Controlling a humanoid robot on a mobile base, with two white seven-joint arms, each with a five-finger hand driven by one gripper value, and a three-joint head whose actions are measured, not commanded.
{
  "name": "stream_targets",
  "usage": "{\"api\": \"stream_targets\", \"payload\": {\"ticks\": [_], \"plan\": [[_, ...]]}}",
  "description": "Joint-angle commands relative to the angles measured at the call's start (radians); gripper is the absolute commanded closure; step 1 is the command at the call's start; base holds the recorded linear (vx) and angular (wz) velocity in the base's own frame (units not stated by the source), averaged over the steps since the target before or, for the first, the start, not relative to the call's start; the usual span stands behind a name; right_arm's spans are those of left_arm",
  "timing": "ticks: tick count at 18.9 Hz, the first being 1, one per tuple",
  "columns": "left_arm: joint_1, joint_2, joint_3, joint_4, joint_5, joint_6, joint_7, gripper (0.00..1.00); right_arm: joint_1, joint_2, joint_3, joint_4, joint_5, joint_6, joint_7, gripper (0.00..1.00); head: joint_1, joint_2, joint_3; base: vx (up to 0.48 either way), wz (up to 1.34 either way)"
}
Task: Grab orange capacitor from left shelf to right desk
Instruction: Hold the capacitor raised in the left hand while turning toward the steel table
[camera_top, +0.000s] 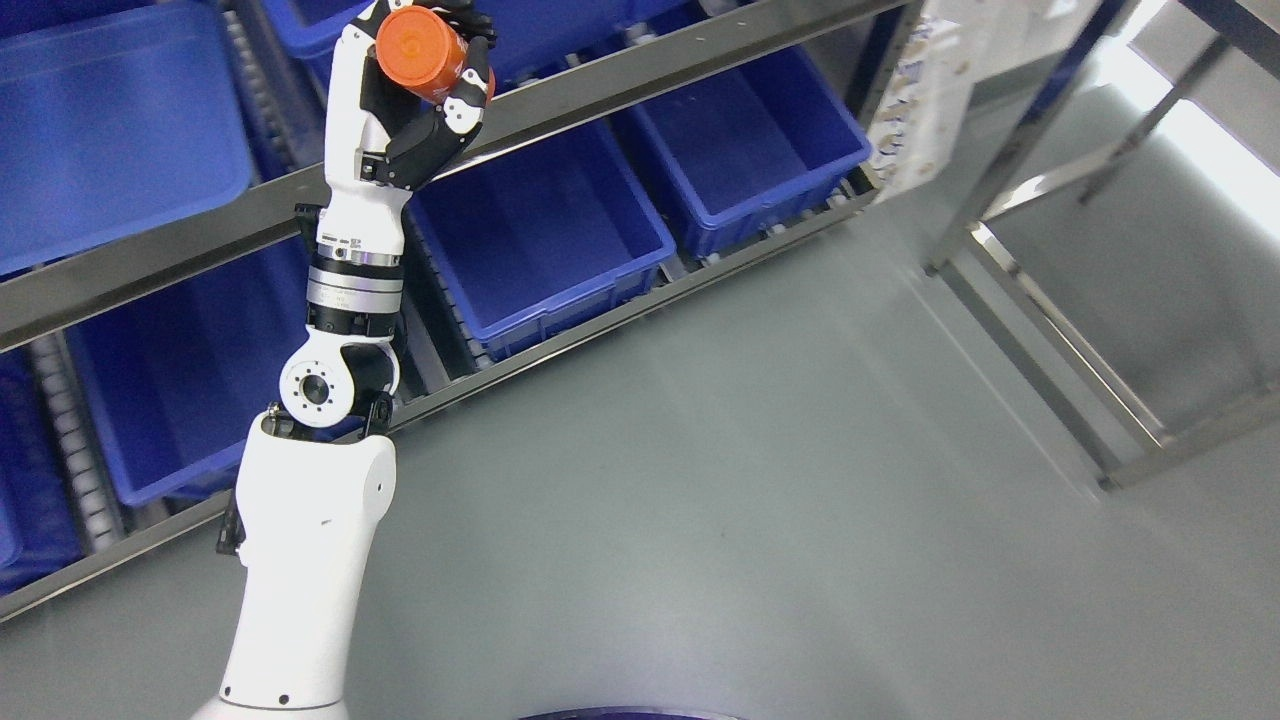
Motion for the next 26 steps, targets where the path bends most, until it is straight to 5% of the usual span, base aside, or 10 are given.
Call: {"api": "stream_targets", "payload": {"ticks": [1,13,26], "plan": [[0.003,0.017,-0.024,-0.05,0.0,0.0,0.001,0.97,-0.002,-0.017,-0.011,-0.034,0.0,0.0,0.001,0.0,0.0,0.0,0.0,-0.037,-0.86],[0.003,0.017,-0.076,-0.05,0.0,0.001,0.001,0.96,-0.002,-0.017,-0.011,-0.034,0.0,0.0,0.001,0.0,0.0,0.0,0.0,0.077,-0.68],[0.0,0.017,-0.095,-0.05,0.0,0.003,0.001,0.96,-0.002,-0.017,-0.011,-0.034,0.0,0.0,0.001,0.0,0.0,0.0,0.0,0.319,-0.42]]}}
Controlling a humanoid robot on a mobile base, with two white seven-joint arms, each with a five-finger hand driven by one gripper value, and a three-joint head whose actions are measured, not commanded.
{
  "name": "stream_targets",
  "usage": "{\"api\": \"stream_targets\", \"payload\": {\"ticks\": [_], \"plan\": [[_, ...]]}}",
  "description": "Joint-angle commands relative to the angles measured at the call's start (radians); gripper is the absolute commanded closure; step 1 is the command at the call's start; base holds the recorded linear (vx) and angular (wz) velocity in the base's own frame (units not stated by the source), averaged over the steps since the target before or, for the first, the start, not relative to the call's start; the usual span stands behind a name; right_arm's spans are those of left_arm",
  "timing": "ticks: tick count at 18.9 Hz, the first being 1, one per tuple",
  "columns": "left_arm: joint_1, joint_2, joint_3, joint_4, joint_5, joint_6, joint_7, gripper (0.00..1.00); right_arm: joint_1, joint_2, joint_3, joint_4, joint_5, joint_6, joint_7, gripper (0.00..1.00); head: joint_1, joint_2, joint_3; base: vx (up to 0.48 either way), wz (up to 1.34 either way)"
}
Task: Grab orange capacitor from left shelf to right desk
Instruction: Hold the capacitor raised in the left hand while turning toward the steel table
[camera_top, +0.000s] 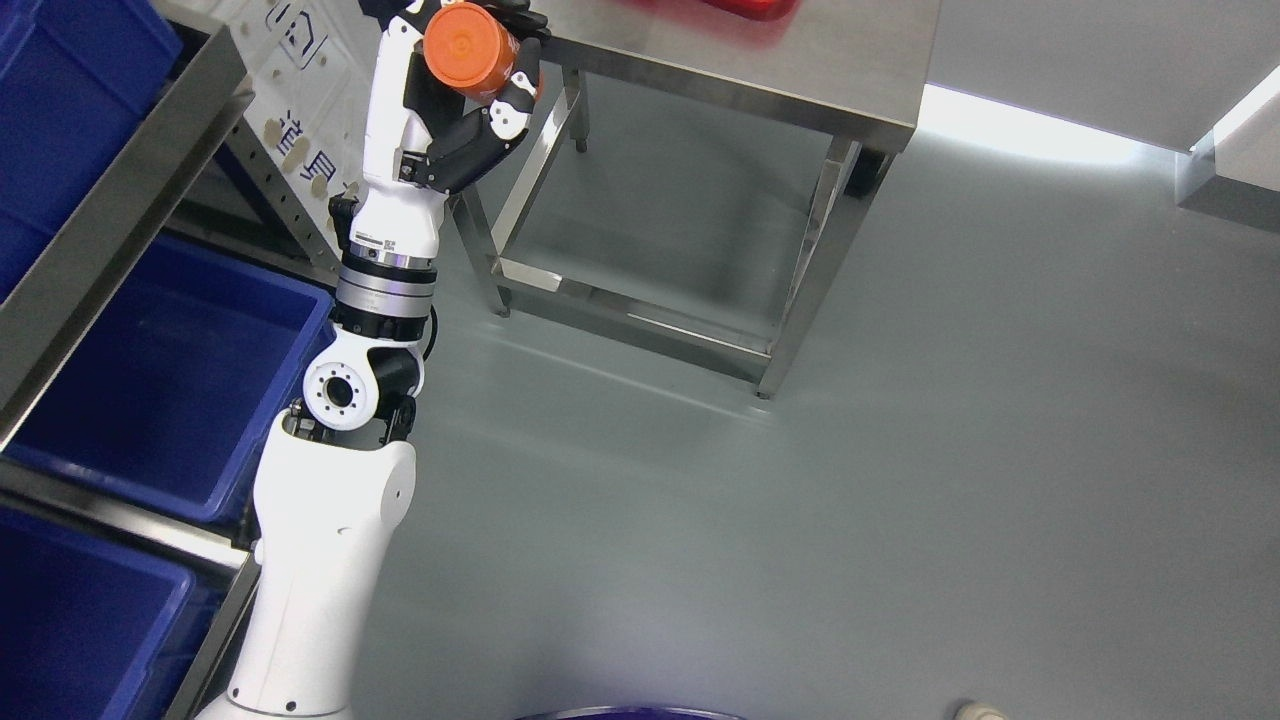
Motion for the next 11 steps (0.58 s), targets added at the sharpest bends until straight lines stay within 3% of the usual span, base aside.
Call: {"api": "stream_targets", "payload": {"ticks": [1,11], "plan": [[-0.002,0.017,-0.026,-0.004,0.0,0.0,0.001,0.96,-0.001,-0.017,-0.011,-0.034,0.063,0.0,0.0,0.0,0.0,0.0,0.0,0.392,-0.15],[0.0,0.017,-0.066,-0.004,0.0,-0.001,0.008,0.96,-0.001,-0.017,-0.011,-0.034,0.063,0.0,0.0,0.0,0.0,0.0,0.0,0.465,-0.04]]}}
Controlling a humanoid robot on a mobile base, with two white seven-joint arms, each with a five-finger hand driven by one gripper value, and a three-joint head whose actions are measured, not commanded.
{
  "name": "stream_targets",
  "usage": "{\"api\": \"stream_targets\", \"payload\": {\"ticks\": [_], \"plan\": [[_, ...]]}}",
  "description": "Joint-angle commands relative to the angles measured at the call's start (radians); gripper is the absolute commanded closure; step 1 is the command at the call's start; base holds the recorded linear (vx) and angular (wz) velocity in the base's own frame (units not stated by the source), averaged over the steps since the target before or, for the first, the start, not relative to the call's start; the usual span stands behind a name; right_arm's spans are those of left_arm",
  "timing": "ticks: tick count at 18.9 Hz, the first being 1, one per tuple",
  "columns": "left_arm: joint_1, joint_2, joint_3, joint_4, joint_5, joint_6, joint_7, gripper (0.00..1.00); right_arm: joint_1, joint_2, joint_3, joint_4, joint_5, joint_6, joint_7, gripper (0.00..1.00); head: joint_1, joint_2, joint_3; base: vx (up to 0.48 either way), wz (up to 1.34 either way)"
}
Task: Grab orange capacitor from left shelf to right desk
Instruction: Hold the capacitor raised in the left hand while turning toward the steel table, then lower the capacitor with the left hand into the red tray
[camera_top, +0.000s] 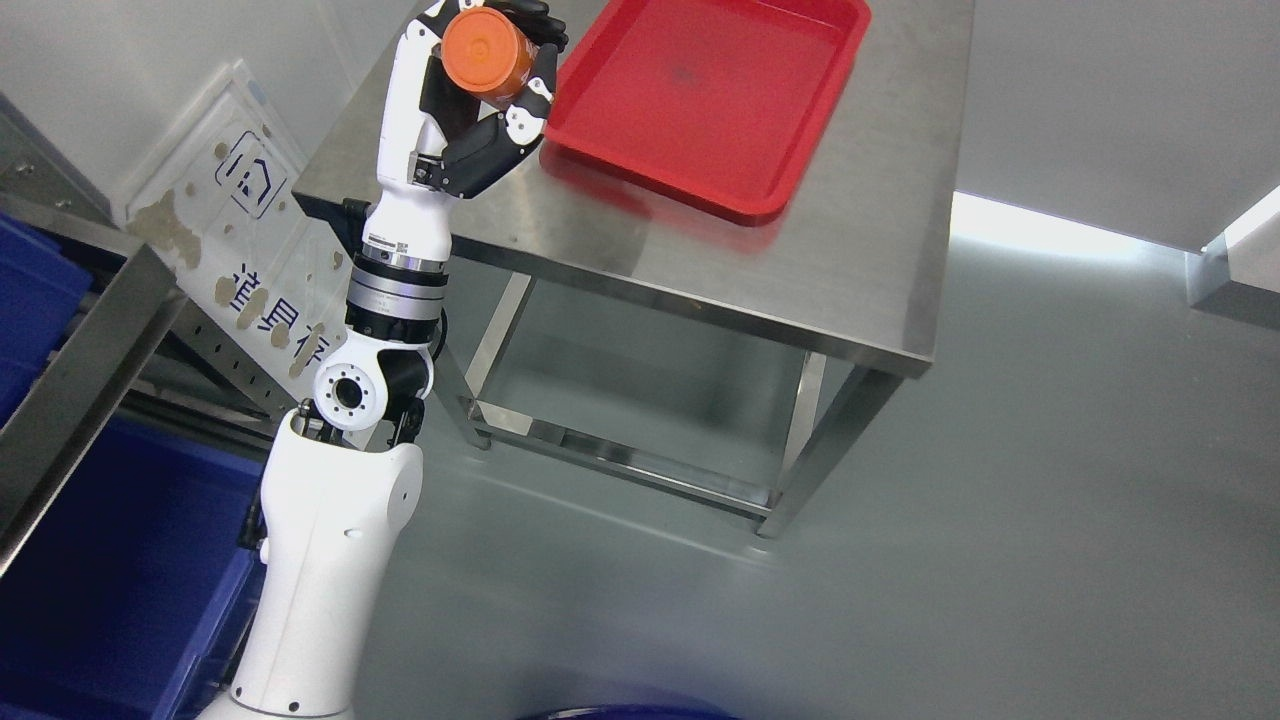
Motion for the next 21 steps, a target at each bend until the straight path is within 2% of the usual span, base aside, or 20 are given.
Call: {"api": "stream_targets", "payload": {"ticks": [1,7,13,16,21], "plan": [[0.001,0.017,-0.048,-0.001,0.0,-0.003,0.01,0.96,-0.001,-0.017,-0.011,-0.034,0.007,0.0,-0.001,0.0,0.0,0.0,0.0,0.417,0.07],[-0.012,0.017,-0.049,0.002,0.0,0.026,0.01,0.96,-0.001,-0.017,-0.011,-0.034,0.007,0.0,-0.001,0.0,0.0,0.0,0.0,0.348,-0.06],[-0.051,0.017,-0.106,0.061,-0.002,0.144,0.01,0.95,-0.001,-0.017,-0.011,-0.034,0.007,0.0,-0.001,0.0,0.0,0.0,0.0,0.23,-0.15],[-0.05,0.017,-0.178,0.092,-0.003,0.262,0.008,0.94,-0.001,-0.017,-0.011,-0.034,0.007,0.0,-0.001,0.0,0.0,0.0,0.0,0.121,-0.08],[0.001,0.017,-0.172,0.181,-0.055,0.272,0.007,0.93,-0.001,-0.017,-0.011,-0.034,0.007,0.0,-0.001,0.0,0.0,0.0,0.0,0.033,-0.03]]}}
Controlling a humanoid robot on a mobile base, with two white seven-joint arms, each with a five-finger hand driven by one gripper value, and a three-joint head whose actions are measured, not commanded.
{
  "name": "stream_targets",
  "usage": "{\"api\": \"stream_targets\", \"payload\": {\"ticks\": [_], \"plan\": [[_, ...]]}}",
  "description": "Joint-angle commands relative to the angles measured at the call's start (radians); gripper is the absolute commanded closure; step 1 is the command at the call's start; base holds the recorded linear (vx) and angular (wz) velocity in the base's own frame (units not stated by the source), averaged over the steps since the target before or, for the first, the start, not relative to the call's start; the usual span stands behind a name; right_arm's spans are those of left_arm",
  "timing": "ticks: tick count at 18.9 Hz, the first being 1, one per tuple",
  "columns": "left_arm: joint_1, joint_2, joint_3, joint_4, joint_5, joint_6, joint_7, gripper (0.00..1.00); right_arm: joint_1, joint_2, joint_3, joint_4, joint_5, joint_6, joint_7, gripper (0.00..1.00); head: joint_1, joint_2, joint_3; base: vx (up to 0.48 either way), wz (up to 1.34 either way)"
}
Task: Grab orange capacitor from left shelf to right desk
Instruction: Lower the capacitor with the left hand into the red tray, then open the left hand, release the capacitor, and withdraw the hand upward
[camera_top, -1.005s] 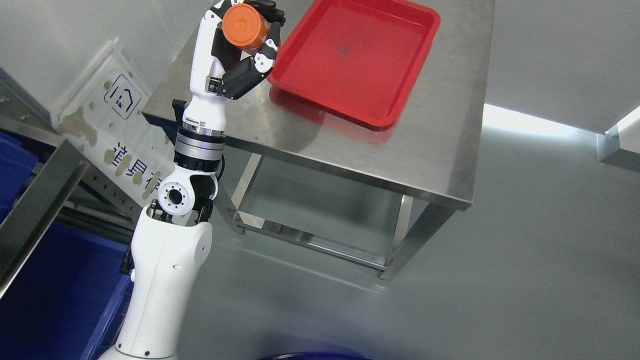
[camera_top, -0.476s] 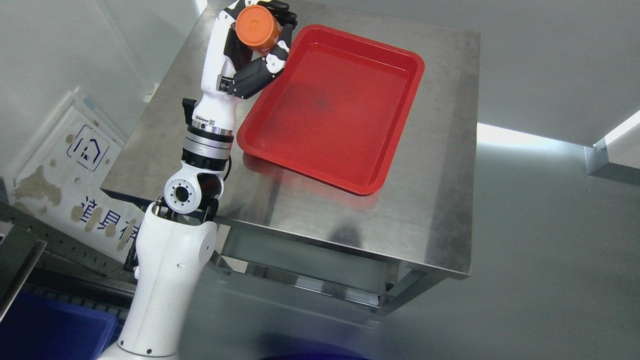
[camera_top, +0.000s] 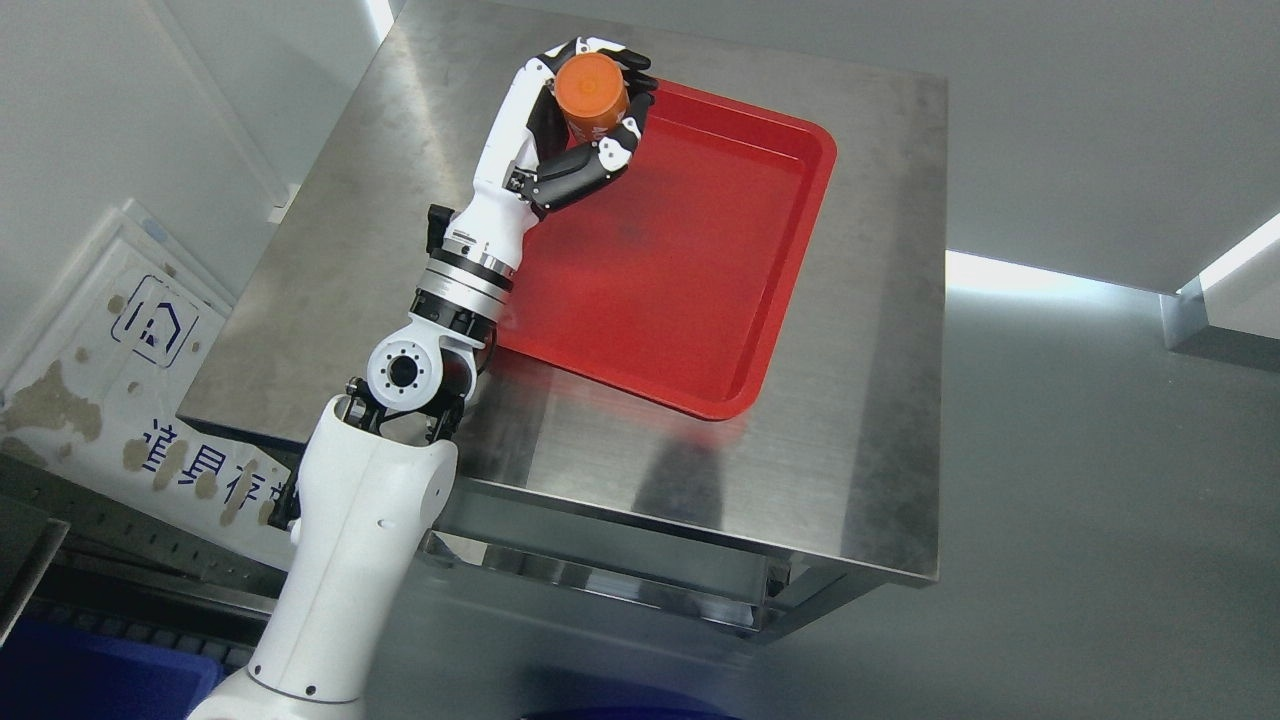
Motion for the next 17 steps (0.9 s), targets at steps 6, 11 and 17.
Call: {"api": "stream_targets", "payload": {"ticks": [6,11,17], "plan": [[-0.08,0.017,-0.064,0.319,-0.044,-0.036,0.004,0.92,-0.002,-0.017,-0.011,-0.034,0.038,0.0,-0.001,0.0,0.0,0.0,0.0,-0.011,0.01],[-0.115,0.017,-0.073,0.427,-0.047,-0.035,0.006,0.91,-0.002,-0.017,-0.011,-0.034,0.038,0.0,-0.001,0.0,0.0,0.0,0.0,-0.009,0.01],[-0.172,0.017,-0.088,0.439,-0.047,0.004,0.006,0.16,-0.002,-0.017,-0.011,-0.034,0.038,0.0,-0.001,0.0,0.0,0.0,0.0,0.0,0.0]]}}
